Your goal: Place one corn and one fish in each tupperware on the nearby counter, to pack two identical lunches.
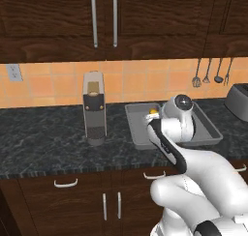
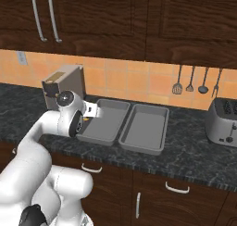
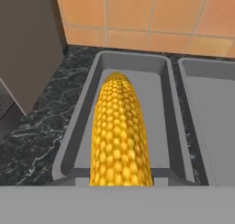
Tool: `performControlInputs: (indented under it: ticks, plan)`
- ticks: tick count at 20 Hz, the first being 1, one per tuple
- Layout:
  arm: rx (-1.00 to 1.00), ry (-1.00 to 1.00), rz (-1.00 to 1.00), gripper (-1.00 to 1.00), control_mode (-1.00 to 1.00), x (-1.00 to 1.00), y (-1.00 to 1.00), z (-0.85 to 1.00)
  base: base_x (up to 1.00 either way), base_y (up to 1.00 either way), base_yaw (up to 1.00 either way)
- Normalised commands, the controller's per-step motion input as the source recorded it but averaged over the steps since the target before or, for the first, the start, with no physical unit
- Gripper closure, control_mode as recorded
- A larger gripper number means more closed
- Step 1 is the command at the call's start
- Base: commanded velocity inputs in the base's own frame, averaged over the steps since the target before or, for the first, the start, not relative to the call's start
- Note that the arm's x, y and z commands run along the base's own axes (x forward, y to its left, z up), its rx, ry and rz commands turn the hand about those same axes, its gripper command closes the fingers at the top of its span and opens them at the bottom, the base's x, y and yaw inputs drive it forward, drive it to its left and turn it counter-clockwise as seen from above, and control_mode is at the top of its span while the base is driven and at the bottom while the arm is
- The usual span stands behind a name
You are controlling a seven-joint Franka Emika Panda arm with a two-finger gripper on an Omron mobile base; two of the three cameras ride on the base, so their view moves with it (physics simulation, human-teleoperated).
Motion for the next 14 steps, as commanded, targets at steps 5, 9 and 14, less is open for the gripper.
performControlInputs:
  ticks: [5, 9, 14]
  plan:
    - [0.00, -0.01, 0.01, 1.00, -1.00, 0.19, -0.02, -0.11, 0.00, 0.00, 0.00]
    - [0.00, -0.01, 0.01, 1.00, -1.00, 0.29, 0.00, -0.20, 0.00, 0.00, 0.00]
    - [0.00, 0.02, 0.02, 1.00, -1.00, 0.22, 0.00, -0.43, 0.00, 0.00, 0.00]
